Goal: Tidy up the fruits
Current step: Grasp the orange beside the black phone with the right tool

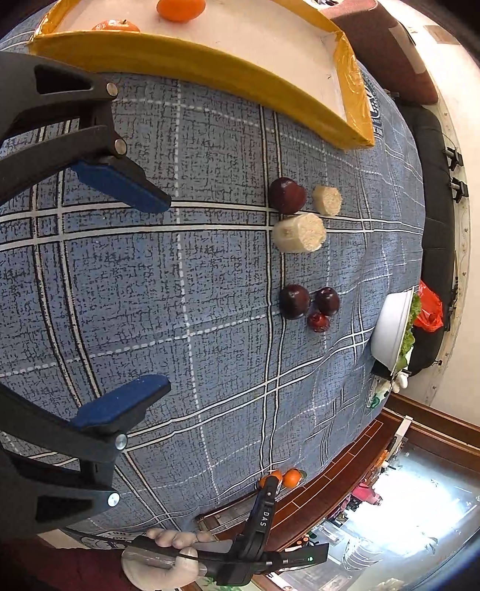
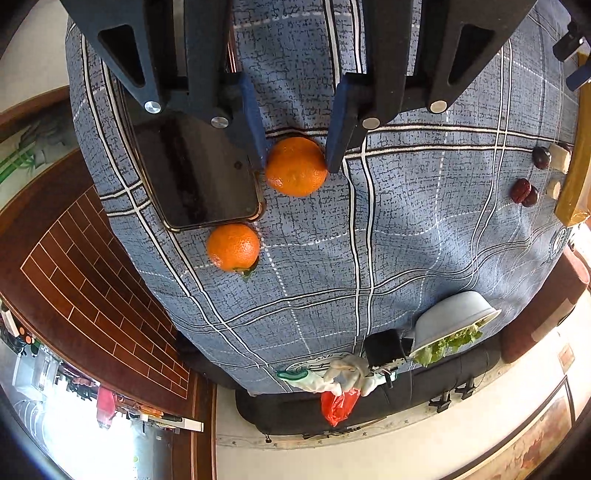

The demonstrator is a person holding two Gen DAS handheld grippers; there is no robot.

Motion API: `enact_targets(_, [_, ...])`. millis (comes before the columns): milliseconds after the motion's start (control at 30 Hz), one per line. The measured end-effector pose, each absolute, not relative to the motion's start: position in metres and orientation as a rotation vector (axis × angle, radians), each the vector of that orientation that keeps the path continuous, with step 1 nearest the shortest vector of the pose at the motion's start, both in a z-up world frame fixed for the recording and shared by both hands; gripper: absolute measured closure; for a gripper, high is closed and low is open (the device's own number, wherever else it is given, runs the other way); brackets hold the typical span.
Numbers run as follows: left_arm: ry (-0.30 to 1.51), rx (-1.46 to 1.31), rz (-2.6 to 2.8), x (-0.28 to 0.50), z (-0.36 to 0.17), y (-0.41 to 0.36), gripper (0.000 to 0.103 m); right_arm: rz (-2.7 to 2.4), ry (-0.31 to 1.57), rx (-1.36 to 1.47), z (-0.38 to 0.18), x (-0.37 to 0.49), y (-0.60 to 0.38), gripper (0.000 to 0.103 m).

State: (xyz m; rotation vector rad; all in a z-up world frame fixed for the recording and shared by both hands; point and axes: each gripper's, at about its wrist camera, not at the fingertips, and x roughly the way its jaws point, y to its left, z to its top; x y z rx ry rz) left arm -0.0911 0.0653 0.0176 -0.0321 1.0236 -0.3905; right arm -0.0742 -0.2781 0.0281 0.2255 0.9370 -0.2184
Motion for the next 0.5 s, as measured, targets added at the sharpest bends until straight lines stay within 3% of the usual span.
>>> enact_targets(100, [1.025, -0.041, -0.395, -0.093, 0.015, 0.067, 0.014, -0.157, 0.932, 0.279, 0.032, -0.079, -0.276, 0.085])
enact_targets(333, [1.019, -0.014, -0.399, -0.097, 0.013, 0.063, 0.008, 0.014, 0.887, 0.307, 0.047, -0.097, -0.23, 0.085])
enact_targets(500, [1.028, 0.059, -0.402, -0.101, 0.008, 0.053, 0.0, -0.123, 0.805, 0.294, 0.059, -0.099, -0.246, 0.079])
